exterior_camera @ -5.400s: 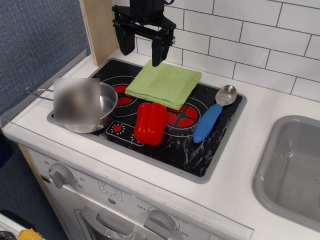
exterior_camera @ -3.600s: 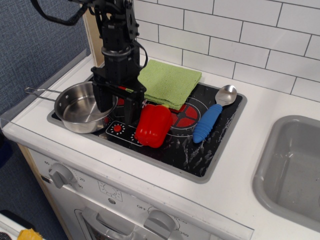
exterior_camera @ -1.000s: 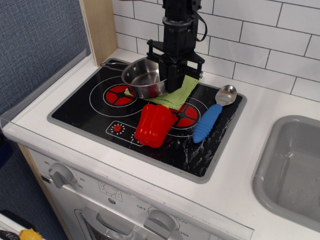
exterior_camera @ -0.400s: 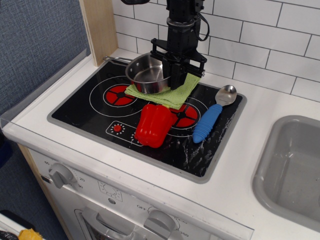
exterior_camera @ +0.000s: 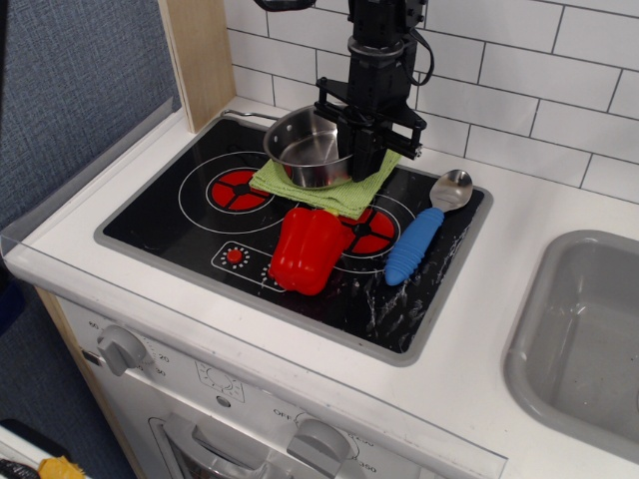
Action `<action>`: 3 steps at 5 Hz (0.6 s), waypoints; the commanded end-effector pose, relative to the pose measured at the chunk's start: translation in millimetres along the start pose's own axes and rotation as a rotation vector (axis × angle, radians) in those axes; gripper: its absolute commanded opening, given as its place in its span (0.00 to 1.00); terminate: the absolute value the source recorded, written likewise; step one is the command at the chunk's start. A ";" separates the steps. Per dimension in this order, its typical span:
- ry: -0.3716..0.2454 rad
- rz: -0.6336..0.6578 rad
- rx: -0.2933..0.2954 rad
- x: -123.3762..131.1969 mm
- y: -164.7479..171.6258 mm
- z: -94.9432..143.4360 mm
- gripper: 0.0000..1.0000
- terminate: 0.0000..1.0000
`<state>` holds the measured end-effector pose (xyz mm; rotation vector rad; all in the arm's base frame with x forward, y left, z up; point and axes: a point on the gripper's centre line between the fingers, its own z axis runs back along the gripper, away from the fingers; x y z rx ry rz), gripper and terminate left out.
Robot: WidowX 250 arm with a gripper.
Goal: Pick up the pot and move it onto the green square cloth.
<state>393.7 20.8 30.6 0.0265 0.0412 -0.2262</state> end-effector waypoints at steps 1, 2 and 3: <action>-0.033 0.060 0.019 -0.6 3.7 15.7 1.00 0.00; -0.075 0.086 0.053 -6.6 6.3 35.0 1.00 0.00; -0.154 0.121 0.089 -17.1 9.7 63.0 1.00 0.00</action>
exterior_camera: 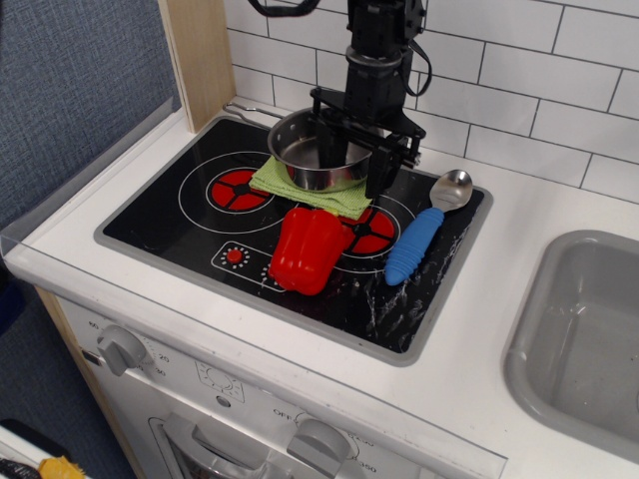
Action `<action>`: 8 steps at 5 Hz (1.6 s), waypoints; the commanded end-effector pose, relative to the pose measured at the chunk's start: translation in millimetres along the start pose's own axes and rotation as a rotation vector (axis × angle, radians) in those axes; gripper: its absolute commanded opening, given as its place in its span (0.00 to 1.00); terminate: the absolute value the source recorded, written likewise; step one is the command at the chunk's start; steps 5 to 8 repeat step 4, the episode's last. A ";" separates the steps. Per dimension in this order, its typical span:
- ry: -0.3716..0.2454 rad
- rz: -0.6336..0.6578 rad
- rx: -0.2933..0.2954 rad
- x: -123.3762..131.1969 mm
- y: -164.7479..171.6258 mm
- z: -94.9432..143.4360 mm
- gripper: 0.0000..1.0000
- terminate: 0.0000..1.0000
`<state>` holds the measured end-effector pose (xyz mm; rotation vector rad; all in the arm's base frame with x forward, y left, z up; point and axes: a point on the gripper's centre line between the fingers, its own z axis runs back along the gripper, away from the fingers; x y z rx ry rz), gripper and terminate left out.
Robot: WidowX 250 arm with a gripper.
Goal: Pick up the pot and move it onto the green square cloth.
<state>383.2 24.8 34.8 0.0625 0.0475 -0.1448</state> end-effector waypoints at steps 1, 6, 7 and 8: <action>-0.201 0.059 0.054 -14.4 13.1 70.7 1.00 0.00; -0.201 0.034 0.015 -18.6 14.3 72.2 1.00 1.00; -0.201 0.034 0.015 -18.6 14.3 72.2 1.00 1.00; -0.201 0.034 0.015 -18.6 14.3 72.2 1.00 1.00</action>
